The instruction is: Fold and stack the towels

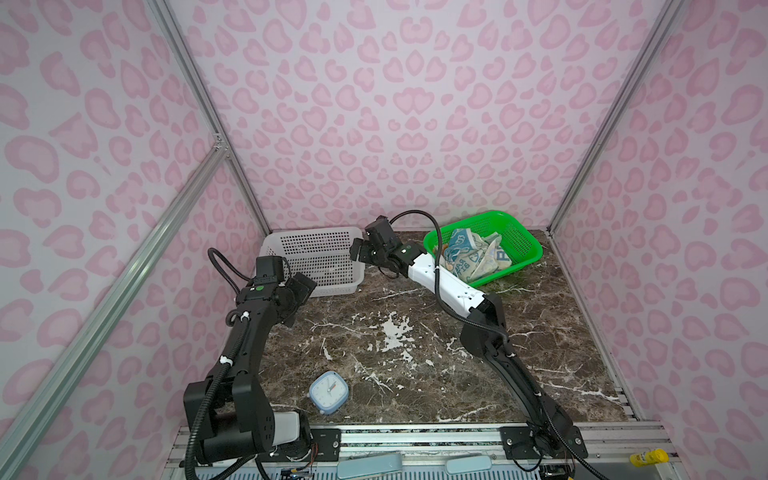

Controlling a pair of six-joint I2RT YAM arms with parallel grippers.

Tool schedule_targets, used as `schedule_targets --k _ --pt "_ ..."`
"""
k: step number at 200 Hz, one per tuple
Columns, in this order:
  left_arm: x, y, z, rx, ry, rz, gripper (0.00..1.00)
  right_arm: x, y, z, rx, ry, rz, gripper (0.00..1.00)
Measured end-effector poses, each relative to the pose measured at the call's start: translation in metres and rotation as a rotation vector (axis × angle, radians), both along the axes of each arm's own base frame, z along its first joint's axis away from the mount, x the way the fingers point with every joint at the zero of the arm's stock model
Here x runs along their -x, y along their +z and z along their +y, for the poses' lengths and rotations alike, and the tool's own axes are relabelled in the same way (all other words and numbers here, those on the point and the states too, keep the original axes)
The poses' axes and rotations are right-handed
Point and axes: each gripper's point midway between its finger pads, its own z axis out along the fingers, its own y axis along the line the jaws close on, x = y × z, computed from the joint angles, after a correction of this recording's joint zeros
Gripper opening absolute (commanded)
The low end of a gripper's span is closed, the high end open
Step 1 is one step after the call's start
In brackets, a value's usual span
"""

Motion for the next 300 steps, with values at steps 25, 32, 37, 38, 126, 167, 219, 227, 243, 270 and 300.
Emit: schedule_targets --k 25,32,37,38,126,167,219,227,243,270,300 --pt "-0.003 -0.008 0.009 0.039 0.062 0.011 0.97 0.009 0.038 -0.029 0.046 0.044 -0.046 0.98" --pt "-0.004 -0.012 0.011 0.05 0.073 0.021 0.96 0.014 0.044 -0.039 0.069 0.054 -0.053 0.98" --pt "-0.005 -0.015 0.013 0.055 0.083 0.027 0.96 0.018 0.047 -0.046 0.086 0.059 -0.056 0.98" --pt "-0.005 -0.015 0.013 0.055 0.085 0.027 0.96 0.02 0.047 -0.048 0.092 0.061 -0.056 0.98" --pt "-0.042 -0.041 0.028 0.12 0.145 0.055 0.8 0.122 0.03 -0.14 0.327 0.172 -0.059 0.98" --pt "-0.049 -0.055 0.028 0.144 0.155 0.081 0.56 0.153 0.0 -0.154 0.381 0.209 -0.04 0.98" --pt "-0.059 -0.053 0.034 0.129 0.173 0.065 0.31 0.174 -0.032 -0.157 0.452 0.254 -0.021 0.98" --pt "-0.06 -0.052 0.035 0.13 0.175 0.062 0.29 0.174 -0.035 -0.161 0.461 0.245 -0.019 0.98" --pt "-0.061 -0.051 0.035 0.139 0.194 0.057 0.21 0.168 -0.036 -0.167 0.467 0.214 -0.021 0.98" --pt "-0.074 -0.041 0.038 0.144 0.193 0.024 0.03 0.155 -0.027 -0.173 0.454 0.162 -0.047 0.98" --pt "-0.083 -0.037 0.045 0.129 0.209 0.02 0.03 0.143 -0.014 -0.175 0.432 0.129 -0.076 0.98"
